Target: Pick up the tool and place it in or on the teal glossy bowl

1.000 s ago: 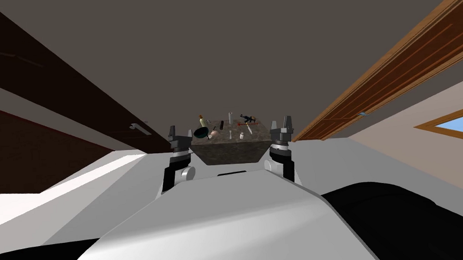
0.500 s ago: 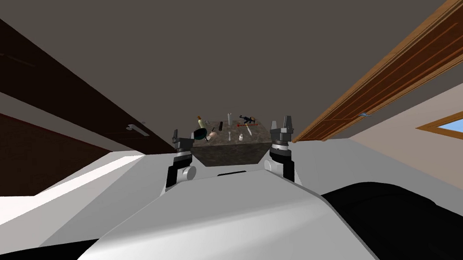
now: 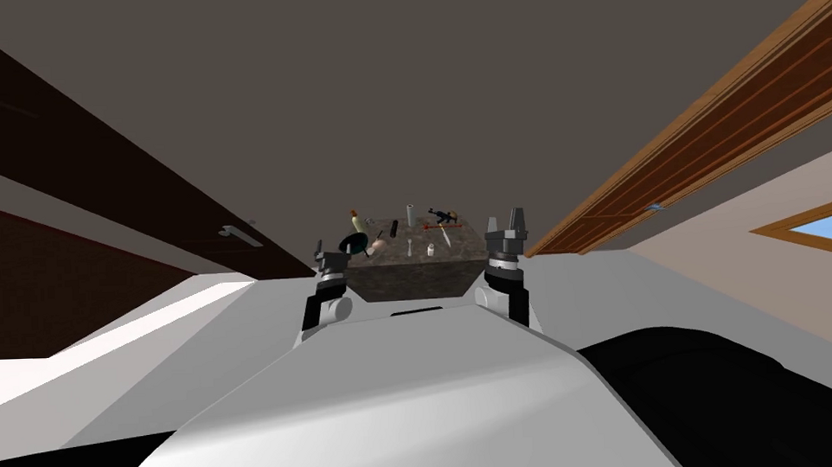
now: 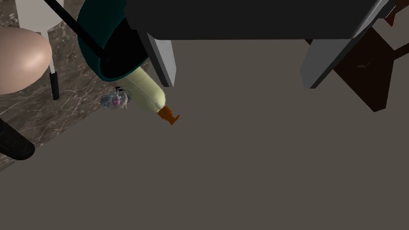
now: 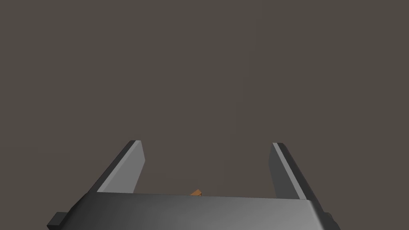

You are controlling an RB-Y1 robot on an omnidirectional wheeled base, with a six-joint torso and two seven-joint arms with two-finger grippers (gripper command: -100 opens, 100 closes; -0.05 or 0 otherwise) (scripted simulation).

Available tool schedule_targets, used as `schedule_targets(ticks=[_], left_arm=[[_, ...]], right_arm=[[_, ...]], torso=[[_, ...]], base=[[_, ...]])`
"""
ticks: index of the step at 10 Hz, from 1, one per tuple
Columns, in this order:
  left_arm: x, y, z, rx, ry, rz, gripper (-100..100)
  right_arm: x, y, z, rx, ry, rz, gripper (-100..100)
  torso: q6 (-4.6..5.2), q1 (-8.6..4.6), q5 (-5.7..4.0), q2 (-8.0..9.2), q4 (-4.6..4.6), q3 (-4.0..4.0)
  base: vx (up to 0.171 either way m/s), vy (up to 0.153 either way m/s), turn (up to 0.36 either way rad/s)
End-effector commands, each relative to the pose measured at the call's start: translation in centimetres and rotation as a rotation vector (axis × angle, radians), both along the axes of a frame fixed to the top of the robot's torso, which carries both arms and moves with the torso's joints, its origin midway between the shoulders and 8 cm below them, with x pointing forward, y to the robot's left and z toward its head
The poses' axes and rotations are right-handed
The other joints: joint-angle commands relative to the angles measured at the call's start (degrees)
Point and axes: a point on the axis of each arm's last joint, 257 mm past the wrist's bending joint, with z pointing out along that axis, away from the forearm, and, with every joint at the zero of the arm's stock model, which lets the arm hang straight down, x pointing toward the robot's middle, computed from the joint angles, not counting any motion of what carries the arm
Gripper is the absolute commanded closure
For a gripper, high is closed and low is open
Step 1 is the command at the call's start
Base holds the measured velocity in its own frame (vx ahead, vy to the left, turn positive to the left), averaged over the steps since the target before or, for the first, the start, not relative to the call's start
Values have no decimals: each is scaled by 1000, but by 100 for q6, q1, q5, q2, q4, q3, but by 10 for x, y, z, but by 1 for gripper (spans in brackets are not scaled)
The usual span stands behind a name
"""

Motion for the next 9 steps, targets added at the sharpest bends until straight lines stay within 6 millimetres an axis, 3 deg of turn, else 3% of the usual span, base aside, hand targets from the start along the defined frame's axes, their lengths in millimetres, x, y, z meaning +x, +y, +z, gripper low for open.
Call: schedule_targets(ticks=[1,9], left_arm=[[2,6,-19,-85,25,-9,-100],[12,39,-106,-479,110,-3,-100]], right_arm=[[0,0,0,0,0,0,0],[0,0,0,0,0,0,0]], torso=[[0,0,0,0,0,0],[-1,3,0,4,1,2]], base=[[65,-48,-6],[52,-46,-5]])
